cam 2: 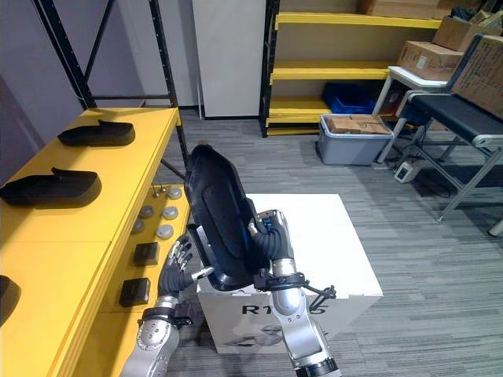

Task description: Walk over and take plastic housings, then place them on the shelf

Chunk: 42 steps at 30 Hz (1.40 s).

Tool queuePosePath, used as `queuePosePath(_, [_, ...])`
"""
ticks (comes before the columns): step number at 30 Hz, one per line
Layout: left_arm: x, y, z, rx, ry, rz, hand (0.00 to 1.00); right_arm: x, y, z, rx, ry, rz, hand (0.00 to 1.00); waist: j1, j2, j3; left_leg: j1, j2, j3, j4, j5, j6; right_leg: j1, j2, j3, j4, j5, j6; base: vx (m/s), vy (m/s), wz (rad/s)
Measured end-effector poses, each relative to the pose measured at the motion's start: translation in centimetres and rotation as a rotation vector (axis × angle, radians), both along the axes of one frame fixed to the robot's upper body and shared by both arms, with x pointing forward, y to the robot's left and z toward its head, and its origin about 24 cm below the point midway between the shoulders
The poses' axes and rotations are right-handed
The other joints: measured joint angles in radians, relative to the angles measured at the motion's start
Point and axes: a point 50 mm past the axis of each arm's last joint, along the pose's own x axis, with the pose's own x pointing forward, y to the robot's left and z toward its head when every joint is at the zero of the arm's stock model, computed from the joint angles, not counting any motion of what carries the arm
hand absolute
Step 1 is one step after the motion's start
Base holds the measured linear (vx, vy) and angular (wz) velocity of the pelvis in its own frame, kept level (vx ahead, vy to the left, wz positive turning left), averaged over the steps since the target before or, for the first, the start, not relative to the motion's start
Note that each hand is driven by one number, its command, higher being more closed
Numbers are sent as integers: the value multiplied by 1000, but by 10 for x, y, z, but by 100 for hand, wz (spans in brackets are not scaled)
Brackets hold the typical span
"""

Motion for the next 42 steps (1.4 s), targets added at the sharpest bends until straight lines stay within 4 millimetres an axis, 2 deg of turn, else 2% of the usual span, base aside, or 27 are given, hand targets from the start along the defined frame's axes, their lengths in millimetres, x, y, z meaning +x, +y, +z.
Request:
queuePosePath(11, [1, -8, 1, -93, 10, -21, 0, -6, 21, -3, 39, 33, 106, 100, -1, 0, 0, 0, 0, 9, 0, 0, 0, -2, 0, 5, 0, 0, 0, 0, 0, 0])
queuePosePath(12, [2, -9, 2, -109, 7, -27, 100, -7, 23, -4, 44, 37, 122, 100, -1, 0, 0, 1, 0, 12, 0, 0, 0, -2, 0, 6, 0, 0, 0, 0, 0, -3])
queuePosePath(20, [9, -10, 7, -195, 0, -27, 100, -9, 29, -5, 76, 51, 151, 100, -3, 0, 0, 1, 0, 15, 0, -1, -1, -4, 0, 8, -1, 0, 0, 0, 0, 0])
queuePosePath(21, [9, -9, 7, -192, -3, -29, 100, -9, 29, -5, 74, 51, 151, 0, -3, 0, 0, 1, 0, 15, 0, -1, -1, -5, 0, 9, -1, 0, 0, 0, 0, 0])
queuePosePath(29, [12, -2, 8, -185, -1, 0, 100, -12, 34, -4, 83, 41, 197, 0, -3, 0, -1, 1, 0, 15, 1, -1, -1, -7, 0, 9, 0, 1, 0, 0, 0, 0])
queuePosePath(35, [13, -3, 13, -117, -33, -28, 100, -8, 13, -4, 147, 57, 182, 0, -2, 0, 0, 1, 1, 14, 1, -1, -1, -2, 0, 7, 0, 0, 0, 0, 0, 0])
queuePosePath(37, [13, -6, 17, -106, -56, -47, 100, -10, 1, 2, 201, 45, 187, 0, 1, 0, 0, 1, 1, 14, 1, -1, -1, -2, 0, 7, 0, 0, 0, 0, 0, 0])
queuePosePath(40, [15, -13, 27, -110, -103, -73, 100, -11, -24, 21, 380, -34, 178, 0, -3, 0, 0, 1, 1, 15, 0, -1, -1, -2, 1, 9, 1, 0, 0, 0, 0, 0])
queuePosePath(42, [11, -1, 24, -110, -94, -23, 100, -15, -82, 44, 537, -212, -18, 0, -3, 0, 0, 2, 1, 17, 0, -2, 0, -3, 1, 12, 1, 0, 0, 0, 0, -2])
